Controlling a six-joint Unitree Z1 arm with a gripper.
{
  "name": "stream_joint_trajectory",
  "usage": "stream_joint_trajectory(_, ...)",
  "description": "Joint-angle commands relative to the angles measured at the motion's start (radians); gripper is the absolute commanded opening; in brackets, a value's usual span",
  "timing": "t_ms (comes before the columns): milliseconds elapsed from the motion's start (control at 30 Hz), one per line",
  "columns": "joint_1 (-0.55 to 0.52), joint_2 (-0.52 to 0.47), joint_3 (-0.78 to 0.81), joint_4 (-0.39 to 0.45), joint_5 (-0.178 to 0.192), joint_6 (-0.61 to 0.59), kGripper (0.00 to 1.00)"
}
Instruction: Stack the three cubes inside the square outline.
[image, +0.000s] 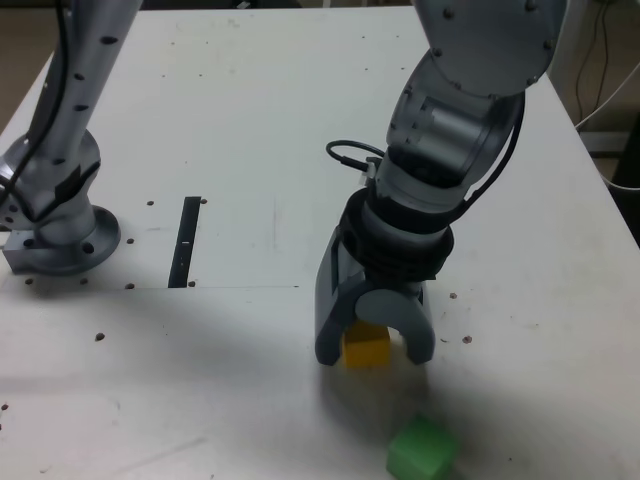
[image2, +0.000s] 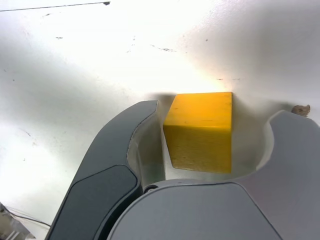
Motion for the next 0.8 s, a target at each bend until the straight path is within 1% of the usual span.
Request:
stream_joint_trajectory(0, 0.002, 0.005, -0.001, 0.000, -0.001, 0.001, 0.33)
stream_joint_trajectory(600, 0.002, 0.000, -0.002, 0.001, 0.000, 0.000, 0.33)
stream_joint_trajectory(767, 0.002, -0.013, -0.004, 0.016, 0.002, 0.000, 0.33)
